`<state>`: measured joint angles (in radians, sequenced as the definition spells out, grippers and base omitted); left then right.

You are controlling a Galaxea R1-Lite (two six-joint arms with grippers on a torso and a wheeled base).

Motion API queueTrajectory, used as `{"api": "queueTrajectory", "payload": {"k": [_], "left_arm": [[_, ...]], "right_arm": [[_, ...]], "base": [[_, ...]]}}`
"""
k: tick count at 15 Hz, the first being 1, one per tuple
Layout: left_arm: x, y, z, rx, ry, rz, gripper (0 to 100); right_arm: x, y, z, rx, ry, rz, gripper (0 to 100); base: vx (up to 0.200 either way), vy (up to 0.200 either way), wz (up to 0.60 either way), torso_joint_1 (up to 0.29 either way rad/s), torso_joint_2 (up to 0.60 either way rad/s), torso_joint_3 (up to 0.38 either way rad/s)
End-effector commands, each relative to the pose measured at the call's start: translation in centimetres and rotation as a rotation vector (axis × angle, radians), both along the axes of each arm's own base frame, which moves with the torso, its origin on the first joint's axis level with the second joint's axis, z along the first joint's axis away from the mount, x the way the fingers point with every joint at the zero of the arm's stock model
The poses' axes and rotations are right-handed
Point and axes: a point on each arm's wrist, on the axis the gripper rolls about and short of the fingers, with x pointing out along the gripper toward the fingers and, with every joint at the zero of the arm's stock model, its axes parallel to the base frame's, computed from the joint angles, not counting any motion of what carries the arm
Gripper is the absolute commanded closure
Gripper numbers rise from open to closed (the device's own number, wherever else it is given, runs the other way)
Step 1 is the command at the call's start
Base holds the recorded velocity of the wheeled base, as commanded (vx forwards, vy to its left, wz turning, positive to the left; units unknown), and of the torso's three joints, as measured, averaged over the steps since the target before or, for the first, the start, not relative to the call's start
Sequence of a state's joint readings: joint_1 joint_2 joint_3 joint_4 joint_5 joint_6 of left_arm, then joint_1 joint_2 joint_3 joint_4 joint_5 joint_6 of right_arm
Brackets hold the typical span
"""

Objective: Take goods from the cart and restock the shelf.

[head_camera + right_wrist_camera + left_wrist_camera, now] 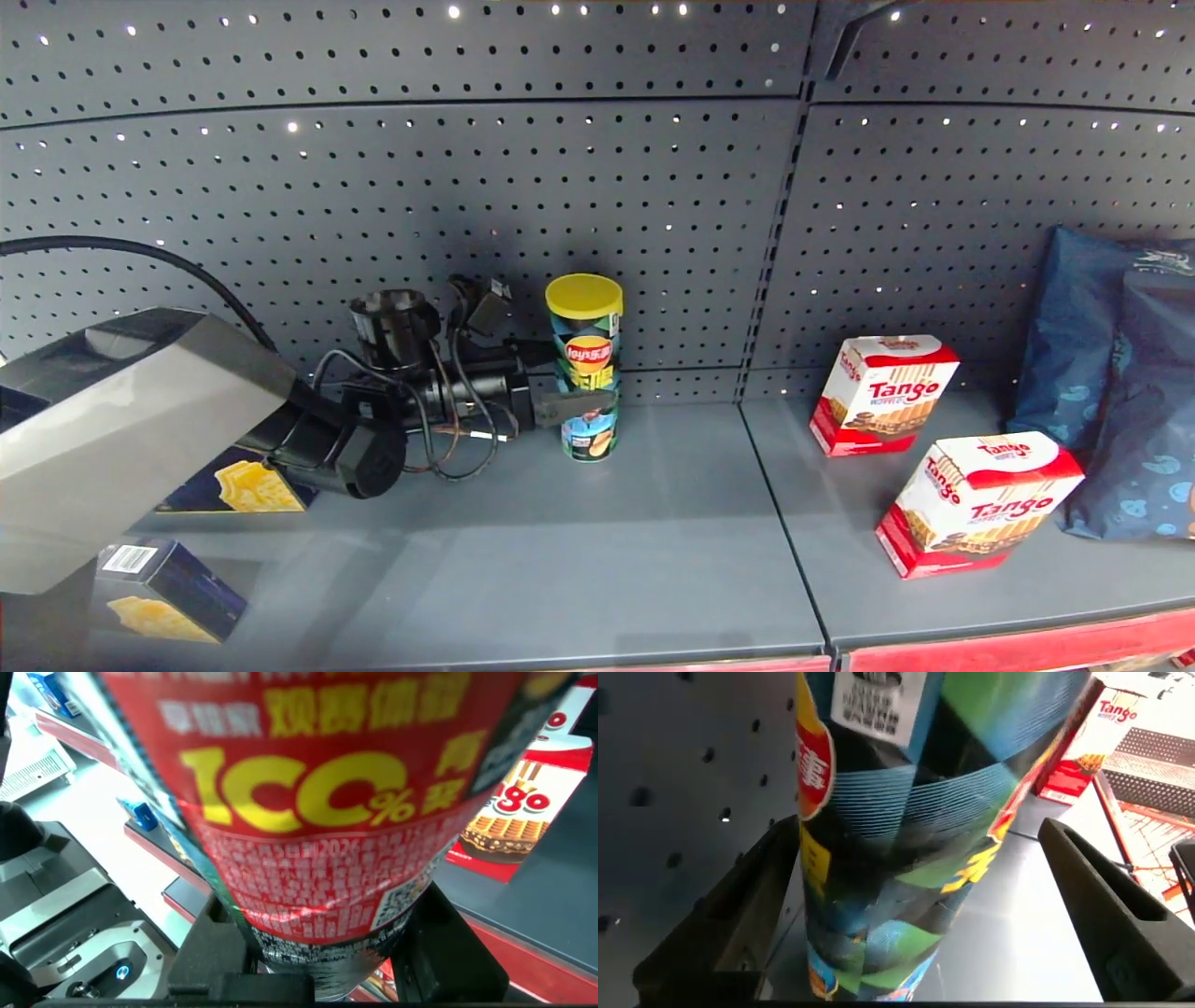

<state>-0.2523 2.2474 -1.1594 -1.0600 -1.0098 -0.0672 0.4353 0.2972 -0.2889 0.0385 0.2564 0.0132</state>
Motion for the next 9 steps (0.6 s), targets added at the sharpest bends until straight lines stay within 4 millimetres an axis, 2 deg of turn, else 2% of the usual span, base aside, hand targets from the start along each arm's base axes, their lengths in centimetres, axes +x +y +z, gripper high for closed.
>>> {"api": "queueTrajectory", "payload": {"k": [1,9], "left_arm": [[0.2,-0.4,-0.7,0.004,0.013,0.000,0],[1.0,-1.6,-2.0,0.012,0.047,-0.002,0]], "right_arm": [[0.0,0.0,0.0,0.013,0.012,-0.001,100],[-0.2,-0.1,-0.4,0.020,0.004,-0.001,100]], "base": [[0.000,0.000,0.00,0.000,0.00,0.000],[0.000,0.000,0.00,0.000,0.00,0.000]]}}
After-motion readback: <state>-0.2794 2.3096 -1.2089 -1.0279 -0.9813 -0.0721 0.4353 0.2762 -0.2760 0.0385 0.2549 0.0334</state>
